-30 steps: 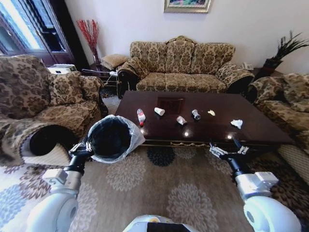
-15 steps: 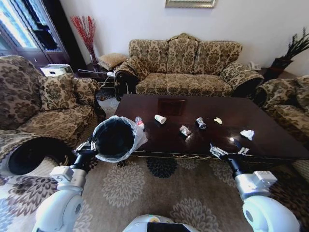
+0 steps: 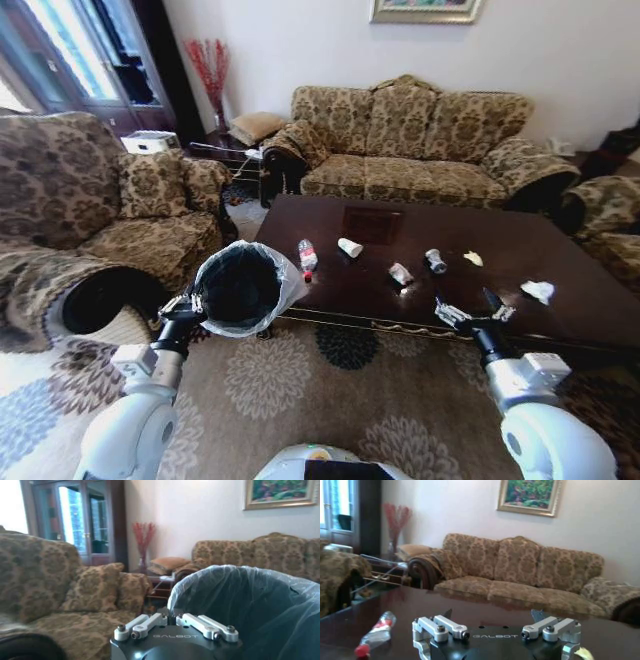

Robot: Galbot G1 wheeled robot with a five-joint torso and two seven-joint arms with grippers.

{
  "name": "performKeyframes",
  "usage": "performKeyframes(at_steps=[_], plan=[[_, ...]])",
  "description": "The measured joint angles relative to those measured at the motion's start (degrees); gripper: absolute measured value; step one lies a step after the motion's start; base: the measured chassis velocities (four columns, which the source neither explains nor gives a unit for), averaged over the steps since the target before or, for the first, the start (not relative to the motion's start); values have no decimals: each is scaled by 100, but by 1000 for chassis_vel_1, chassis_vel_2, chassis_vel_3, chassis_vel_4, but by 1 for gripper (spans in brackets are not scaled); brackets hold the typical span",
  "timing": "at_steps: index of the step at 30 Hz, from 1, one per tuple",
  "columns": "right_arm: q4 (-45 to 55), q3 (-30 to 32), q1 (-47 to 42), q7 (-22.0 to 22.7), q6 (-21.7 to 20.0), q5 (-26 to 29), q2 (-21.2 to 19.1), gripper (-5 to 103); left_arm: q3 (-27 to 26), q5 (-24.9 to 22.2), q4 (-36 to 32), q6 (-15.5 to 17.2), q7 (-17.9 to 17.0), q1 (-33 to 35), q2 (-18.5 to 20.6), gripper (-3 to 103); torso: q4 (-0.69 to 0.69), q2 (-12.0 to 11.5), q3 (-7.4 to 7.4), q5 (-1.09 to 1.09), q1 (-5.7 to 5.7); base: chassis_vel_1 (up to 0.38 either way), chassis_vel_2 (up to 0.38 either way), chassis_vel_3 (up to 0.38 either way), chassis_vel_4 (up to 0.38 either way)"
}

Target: Move to the front of the table and place the trash on the table into the trash bin.

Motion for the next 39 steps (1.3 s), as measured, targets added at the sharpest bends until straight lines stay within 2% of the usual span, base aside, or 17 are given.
performKeyframes(at_steps=[8, 13, 22, 29, 36, 39], plan=[[-47, -20, -35, -160, 6, -74, 45, 100, 156, 49, 11, -180, -74, -15, 5, 3, 4, 0, -1, -1, -2, 111, 95, 84, 84], [-103, -66, -41, -247, 66, -87, 75, 100, 231, 69, 10, -184, -98, -57, 15, 3, -3, 0, -1, -1, -2, 8, 10, 7, 2], [-194, -127, 16, -319, 119, -92, 85, 100, 226, 86, 14, -151, -183, -74, 14, 3, 1, 1, -1, -1, -3, -81, 77, 96, -76], [-277, -234, 97, -308, 156, -52, 67, 100, 240, 87, 16, -143, -190, -97, 9, 3, -2, -1, 1, -1, 5, -159, 141, 137, -162], [-650, -522, 506, -235, 182, 219, -76, 100, 231, 5, 73, -144, -333, -176, 134, 3, 2, -1, 0, 0, -1, -27, 33, 25, -39], [-1046, -816, 901, -103, 184, 467, -272, 100, 355, -189, 282, -113, -420, -484, 403, 3, -1, 1, -2, -2, -6, 0, 0, 0, 0]])
